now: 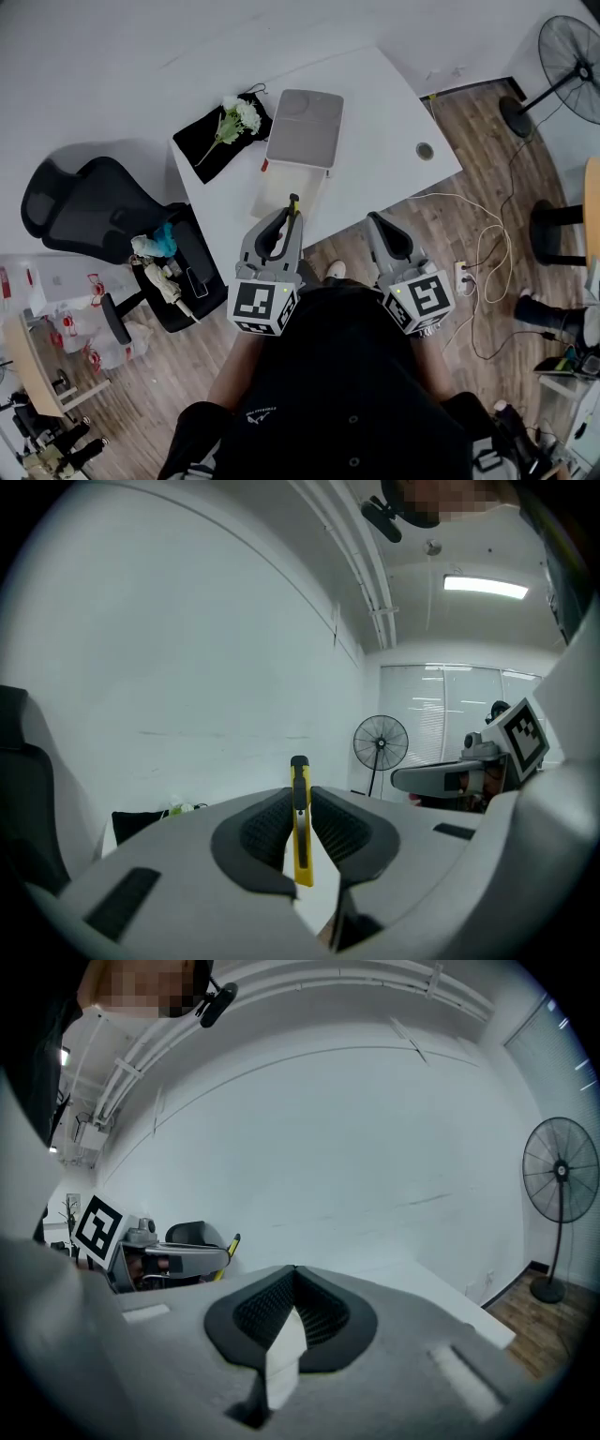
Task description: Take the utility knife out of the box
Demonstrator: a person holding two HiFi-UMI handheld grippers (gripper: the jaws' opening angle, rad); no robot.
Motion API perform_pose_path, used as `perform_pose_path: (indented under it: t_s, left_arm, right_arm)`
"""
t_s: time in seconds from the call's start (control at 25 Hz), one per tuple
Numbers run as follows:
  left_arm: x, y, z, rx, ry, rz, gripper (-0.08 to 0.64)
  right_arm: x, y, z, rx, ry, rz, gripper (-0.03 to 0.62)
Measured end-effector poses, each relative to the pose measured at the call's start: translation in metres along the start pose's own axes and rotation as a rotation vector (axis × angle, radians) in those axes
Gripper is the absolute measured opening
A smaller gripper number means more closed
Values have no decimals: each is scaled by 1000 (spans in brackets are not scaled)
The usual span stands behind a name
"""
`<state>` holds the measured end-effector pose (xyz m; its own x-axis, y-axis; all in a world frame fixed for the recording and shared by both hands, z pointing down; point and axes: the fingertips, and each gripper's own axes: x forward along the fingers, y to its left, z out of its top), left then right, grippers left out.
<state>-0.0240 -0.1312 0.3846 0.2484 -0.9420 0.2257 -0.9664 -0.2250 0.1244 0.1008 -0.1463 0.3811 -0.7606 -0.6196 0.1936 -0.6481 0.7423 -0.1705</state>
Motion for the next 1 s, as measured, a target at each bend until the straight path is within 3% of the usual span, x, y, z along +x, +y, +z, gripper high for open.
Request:
perform_pose_path:
  t_s: [0.44,0.64,1.0]
  left_arm:
    - [6,-2,38,37,-83,-33,59]
    - [8,-3,55,61,-108,-40,60]
    - [6,2,117,96,-226,-41,60]
  right_arm:
    - [-6,-5,48,-11,-82,-2,5]
    - [-4,-6,67,-75,-100,5,5]
    - [-6,-5,119,-127,-181,45,5]
